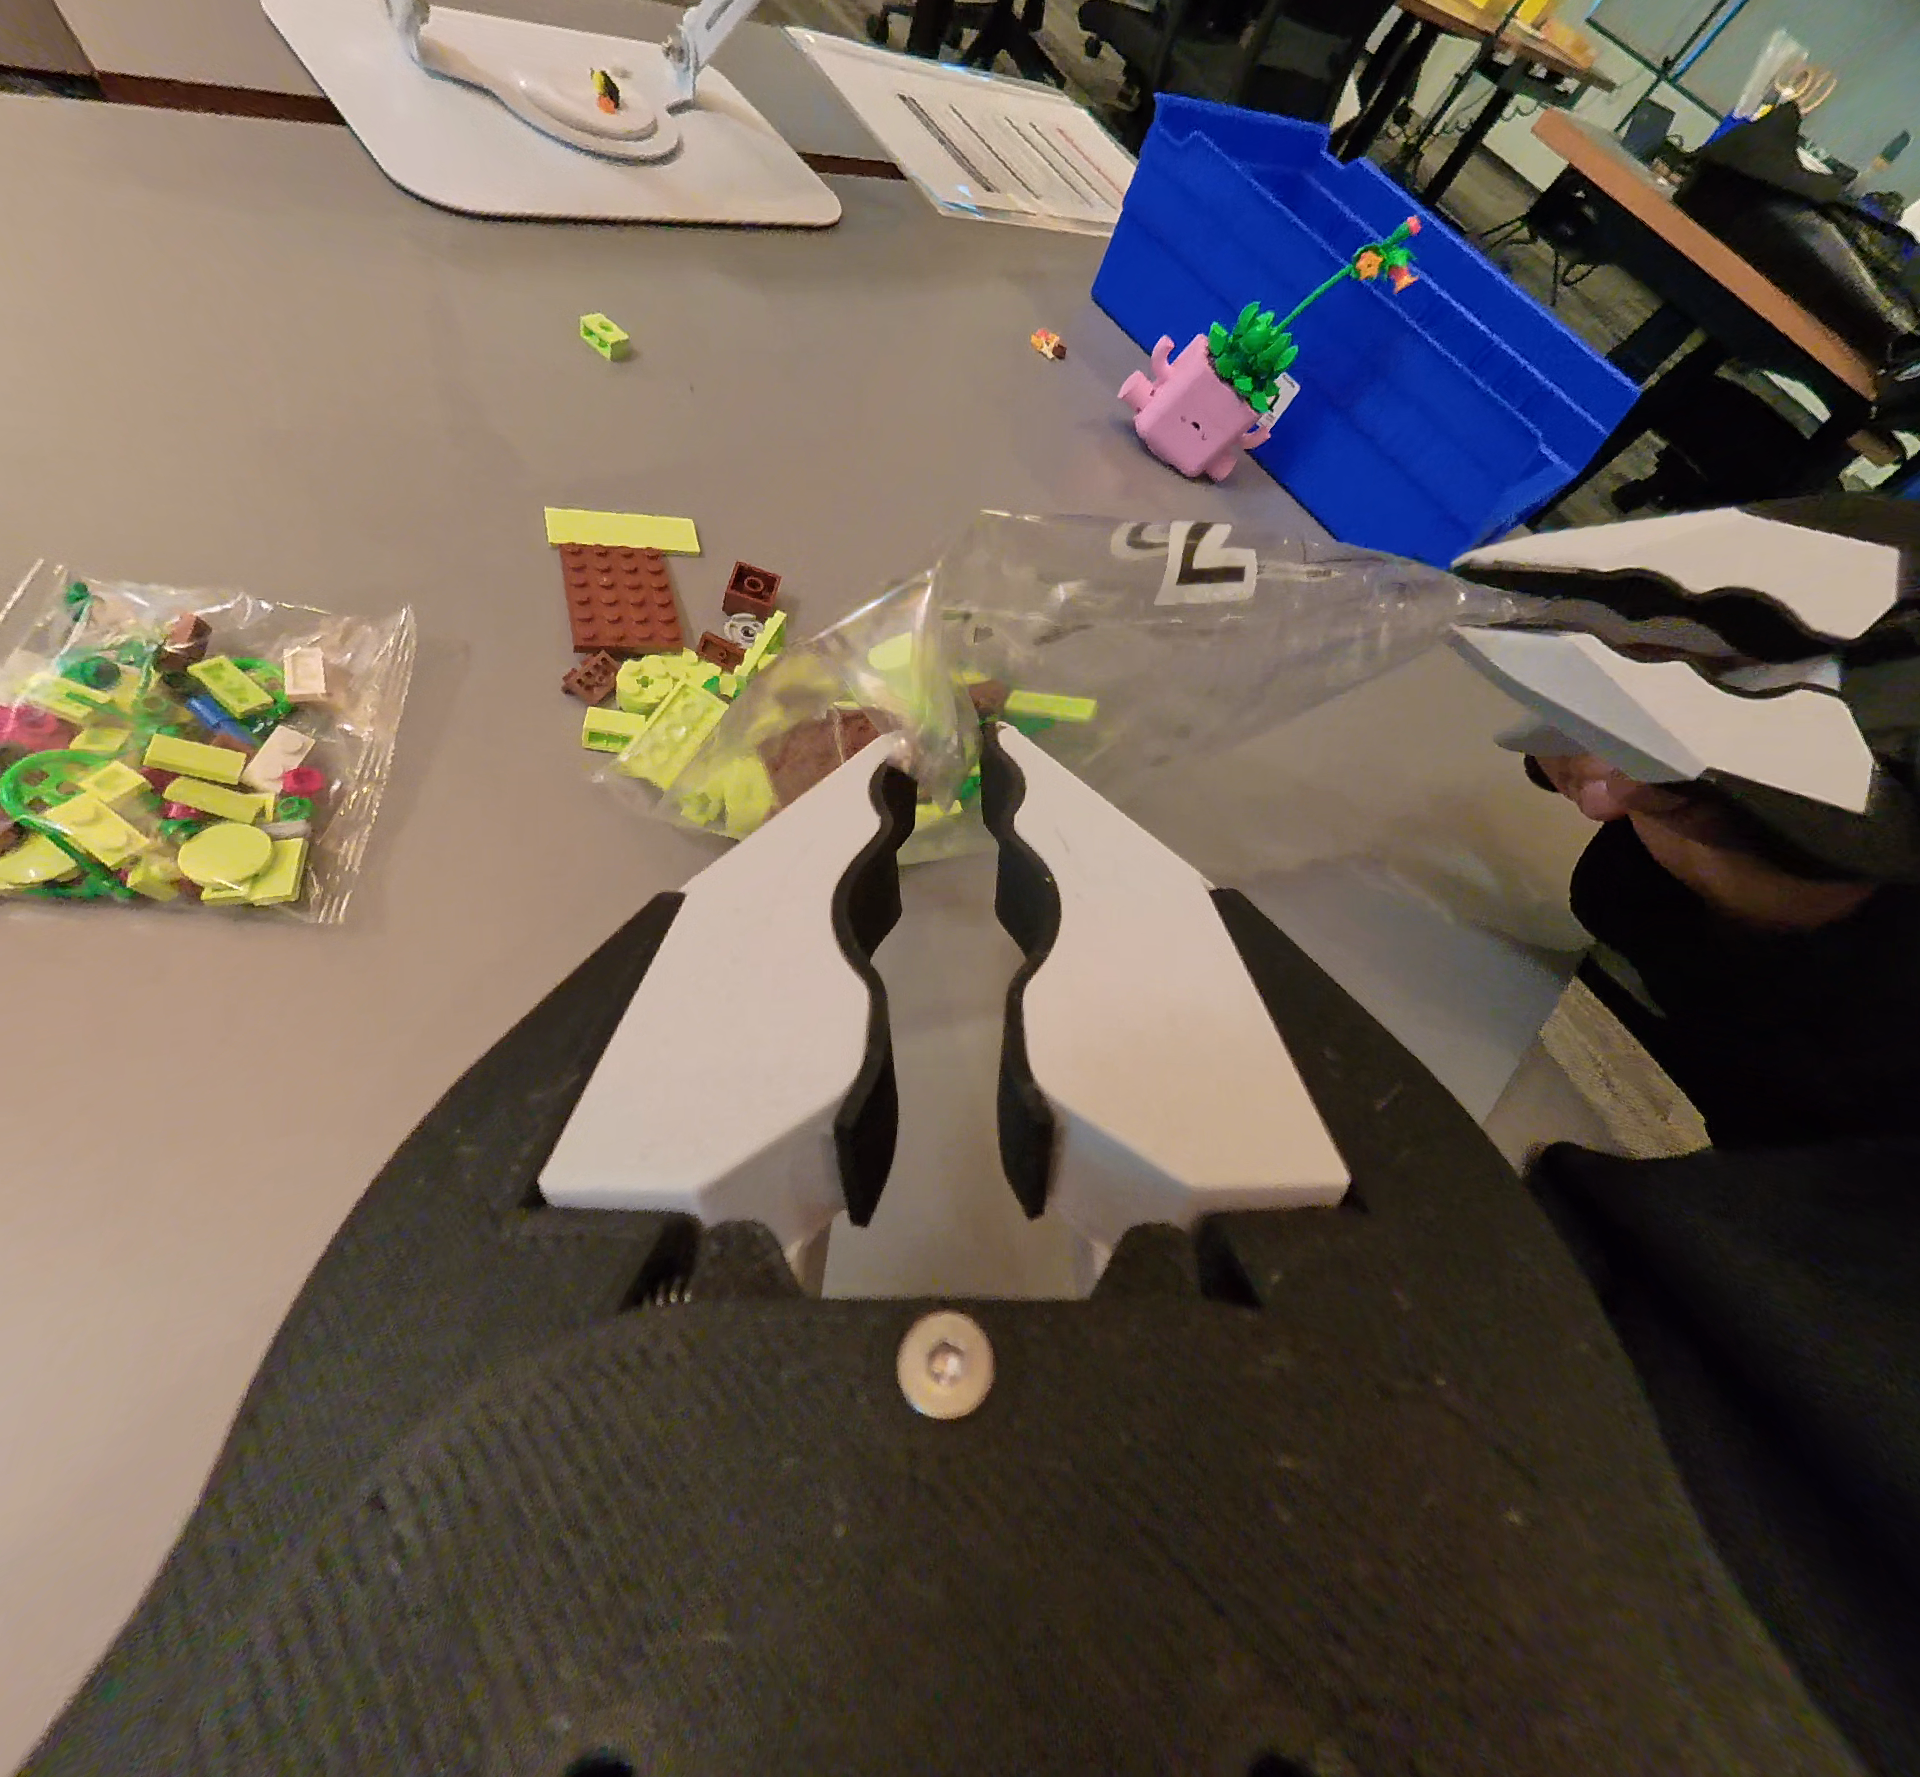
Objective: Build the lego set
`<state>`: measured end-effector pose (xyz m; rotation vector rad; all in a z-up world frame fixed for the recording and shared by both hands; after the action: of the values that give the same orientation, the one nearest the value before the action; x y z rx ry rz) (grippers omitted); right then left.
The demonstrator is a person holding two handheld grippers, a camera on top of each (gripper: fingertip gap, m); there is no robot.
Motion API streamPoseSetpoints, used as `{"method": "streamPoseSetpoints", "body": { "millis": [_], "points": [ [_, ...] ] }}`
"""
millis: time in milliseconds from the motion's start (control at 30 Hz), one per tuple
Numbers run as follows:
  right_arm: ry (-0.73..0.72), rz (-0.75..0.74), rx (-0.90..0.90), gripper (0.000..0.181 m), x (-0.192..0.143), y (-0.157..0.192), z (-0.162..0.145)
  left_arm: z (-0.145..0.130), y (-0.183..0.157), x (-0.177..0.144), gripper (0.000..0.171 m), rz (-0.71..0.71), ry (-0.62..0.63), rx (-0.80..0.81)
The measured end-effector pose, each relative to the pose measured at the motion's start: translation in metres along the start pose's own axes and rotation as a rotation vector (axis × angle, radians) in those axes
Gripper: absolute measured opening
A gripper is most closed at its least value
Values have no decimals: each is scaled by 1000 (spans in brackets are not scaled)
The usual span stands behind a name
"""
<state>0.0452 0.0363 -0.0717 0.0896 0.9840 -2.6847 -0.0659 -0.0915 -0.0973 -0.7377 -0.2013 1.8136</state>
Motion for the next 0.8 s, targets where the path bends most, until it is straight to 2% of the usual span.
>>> {"method": "streamPoseSetpoints", "body": {
  "millis": [133,333,567,800],
  "points": [
    [-29,-17,48,0,0,-12,4,6,-5,-4,7,-10,-32,13],
    [-72,-37,116,0,4,-30,12,17,-14,-15,12,-56,-120,56],
    [-144,-41,190,0,5,-48,27,20,-20,-24,27,-101,-160,92],
    [-173,-24,261,0,8,-54,32,28,-16,-39,33,-100,-206,96]
  ]
}}
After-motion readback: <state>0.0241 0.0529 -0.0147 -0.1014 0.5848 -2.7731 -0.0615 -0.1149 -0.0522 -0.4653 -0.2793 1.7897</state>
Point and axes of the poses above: each gripper's, where its closed fingertips meet, x out along the fingers, z out of its top, y = z × x across the jaws, the point moved 4 cm from there along -x, back along the fingers, and after that the axes turned 8 degrees about -x, right-handed, at the moved point
